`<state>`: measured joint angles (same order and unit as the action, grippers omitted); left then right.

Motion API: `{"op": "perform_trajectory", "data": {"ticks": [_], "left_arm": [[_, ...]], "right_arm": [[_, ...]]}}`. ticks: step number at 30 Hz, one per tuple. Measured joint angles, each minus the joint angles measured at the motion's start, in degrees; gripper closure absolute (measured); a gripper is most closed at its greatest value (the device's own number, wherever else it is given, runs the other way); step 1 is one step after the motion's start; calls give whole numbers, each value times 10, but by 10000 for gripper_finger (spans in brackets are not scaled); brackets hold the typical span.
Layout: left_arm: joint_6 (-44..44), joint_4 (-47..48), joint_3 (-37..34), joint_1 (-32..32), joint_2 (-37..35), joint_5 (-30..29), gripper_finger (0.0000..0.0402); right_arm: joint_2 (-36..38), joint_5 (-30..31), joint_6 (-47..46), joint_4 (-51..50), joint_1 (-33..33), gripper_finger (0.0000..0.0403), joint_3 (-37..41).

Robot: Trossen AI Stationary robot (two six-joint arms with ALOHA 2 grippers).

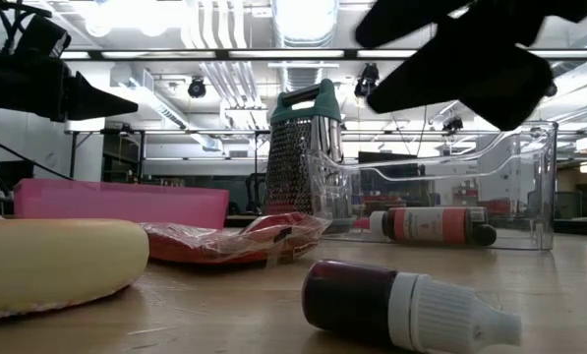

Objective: Pick & Place Food Item
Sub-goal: Put the small red food coloring bottle into the transparent bin

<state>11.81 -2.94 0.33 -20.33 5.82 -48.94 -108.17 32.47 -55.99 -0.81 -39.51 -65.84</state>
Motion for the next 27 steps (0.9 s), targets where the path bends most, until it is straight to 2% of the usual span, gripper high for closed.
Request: {"op": "perform_trajectory", "data": {"ticks": [16,19,27], "left_arm": [[0,0,0,0,0,0,396],[0,0,0,0,0,0,396],[0,0,0,0,0,0,396]], "right_arm": [[-163,5,-63,-250,-23,220,-233],[-172,7,-97,-259,-22,220,-249],[-186,1,-99,-265,-23,220,-247]]}}
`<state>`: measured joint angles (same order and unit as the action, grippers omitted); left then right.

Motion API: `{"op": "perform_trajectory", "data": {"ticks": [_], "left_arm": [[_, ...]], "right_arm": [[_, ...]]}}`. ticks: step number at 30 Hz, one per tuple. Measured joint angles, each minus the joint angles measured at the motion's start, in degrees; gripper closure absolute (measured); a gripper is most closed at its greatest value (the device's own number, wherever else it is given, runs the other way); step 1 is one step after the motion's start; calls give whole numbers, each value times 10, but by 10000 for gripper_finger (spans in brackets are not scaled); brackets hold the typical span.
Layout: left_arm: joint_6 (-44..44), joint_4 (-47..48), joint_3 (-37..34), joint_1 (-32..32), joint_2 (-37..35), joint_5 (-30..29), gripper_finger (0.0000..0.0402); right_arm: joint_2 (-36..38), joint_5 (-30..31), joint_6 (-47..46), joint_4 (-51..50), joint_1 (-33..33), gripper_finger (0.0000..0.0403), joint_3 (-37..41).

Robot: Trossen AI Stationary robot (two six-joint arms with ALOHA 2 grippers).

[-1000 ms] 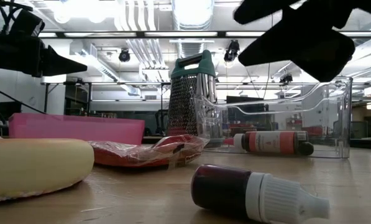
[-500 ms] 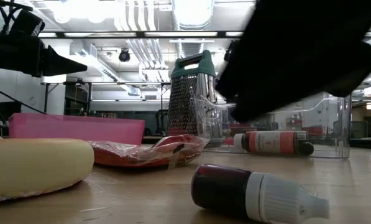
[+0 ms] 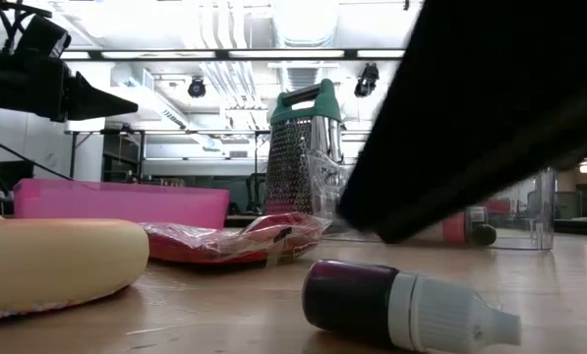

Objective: Pick & Place Food Item
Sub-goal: Put the small red food coloring bottle into the transparent bin

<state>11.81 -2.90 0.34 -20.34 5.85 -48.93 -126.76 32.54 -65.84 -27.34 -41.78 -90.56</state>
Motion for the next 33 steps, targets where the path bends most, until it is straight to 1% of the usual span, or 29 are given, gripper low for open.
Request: {"op": "perform_trajectory", "data": {"ticks": [8,14,19,24,33], "left_arm": [[0,0,0,0,0,0,396],[0,0,0,0,0,0,396],[0,0,0,0,0,0,396],[0,0,0,0,0,0,396],[0,0,0,0,0,0,396]], "right_arm": [[-17,-27,0,8,0,220,0],[-17,-31,0,7,0,220,0],[-17,-50,-2,7,0,224,4],[-17,-53,-2,5,1,247,5],[-17,-54,0,2,1,304,6]]}}
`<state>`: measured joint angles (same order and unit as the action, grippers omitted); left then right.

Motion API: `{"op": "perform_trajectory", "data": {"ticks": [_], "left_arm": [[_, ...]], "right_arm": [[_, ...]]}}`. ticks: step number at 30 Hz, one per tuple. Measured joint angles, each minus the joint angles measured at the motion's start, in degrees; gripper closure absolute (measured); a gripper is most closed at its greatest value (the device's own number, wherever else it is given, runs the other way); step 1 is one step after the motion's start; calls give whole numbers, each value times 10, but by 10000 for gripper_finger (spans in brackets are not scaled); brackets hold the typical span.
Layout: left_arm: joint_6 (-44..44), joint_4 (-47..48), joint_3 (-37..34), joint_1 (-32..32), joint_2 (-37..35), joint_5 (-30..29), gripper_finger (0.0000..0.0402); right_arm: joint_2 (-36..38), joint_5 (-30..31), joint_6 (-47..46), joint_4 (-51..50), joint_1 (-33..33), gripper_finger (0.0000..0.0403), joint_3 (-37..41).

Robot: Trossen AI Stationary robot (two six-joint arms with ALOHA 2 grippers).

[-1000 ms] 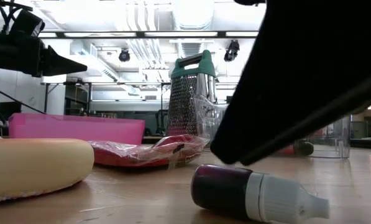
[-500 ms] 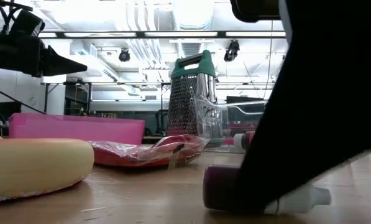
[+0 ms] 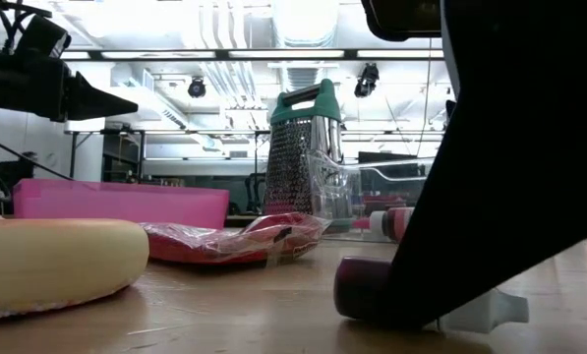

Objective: Pick & Place Food Item
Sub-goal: Put the small red food coloring bottle into the transparent bin

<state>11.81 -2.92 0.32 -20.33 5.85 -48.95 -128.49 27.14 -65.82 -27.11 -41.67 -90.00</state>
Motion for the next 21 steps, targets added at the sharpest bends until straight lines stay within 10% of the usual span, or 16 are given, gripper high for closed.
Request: {"op": "perform_trajectory", "data": {"ticks": [21], "left_arm": [[0,0,0,0,0,0,396]], "right_arm": [[12,47,-2,-61,-1,324,-12]]}}
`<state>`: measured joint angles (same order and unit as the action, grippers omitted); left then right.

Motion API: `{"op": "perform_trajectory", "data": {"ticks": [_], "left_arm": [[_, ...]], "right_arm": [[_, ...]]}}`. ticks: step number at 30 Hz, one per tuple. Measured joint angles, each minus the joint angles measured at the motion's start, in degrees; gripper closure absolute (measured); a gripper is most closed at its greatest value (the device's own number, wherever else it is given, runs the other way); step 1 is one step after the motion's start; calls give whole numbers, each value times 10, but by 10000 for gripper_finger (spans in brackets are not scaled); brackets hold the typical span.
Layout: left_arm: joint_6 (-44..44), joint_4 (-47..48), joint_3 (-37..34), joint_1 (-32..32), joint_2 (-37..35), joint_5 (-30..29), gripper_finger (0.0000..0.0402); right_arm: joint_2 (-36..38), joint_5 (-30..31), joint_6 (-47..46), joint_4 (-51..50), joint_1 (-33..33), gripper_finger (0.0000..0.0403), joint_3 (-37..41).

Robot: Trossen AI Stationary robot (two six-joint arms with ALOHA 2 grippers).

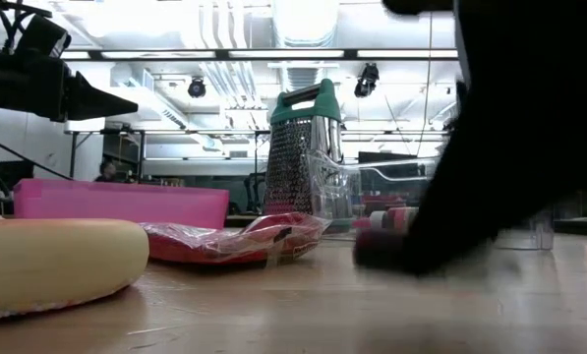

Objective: Pick & Place Food Item
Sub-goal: Put the small red food coloring bottle into the transparent bin

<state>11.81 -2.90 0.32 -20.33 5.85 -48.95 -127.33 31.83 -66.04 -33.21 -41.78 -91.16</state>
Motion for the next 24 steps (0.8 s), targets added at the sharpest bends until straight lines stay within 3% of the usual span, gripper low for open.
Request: {"op": "perform_trajectory", "data": {"ticks": [12,18,24], "left_arm": [[0,0,0,0,0,0,396],[0,0,0,0,0,0,396],[0,0,0,0,0,0,396]], "right_arm": [[59,82,-1,-74,0,324,-5],[86,107,-69,-140,1,319,-5],[130,149,-73,-191,14,325,-5]]}}
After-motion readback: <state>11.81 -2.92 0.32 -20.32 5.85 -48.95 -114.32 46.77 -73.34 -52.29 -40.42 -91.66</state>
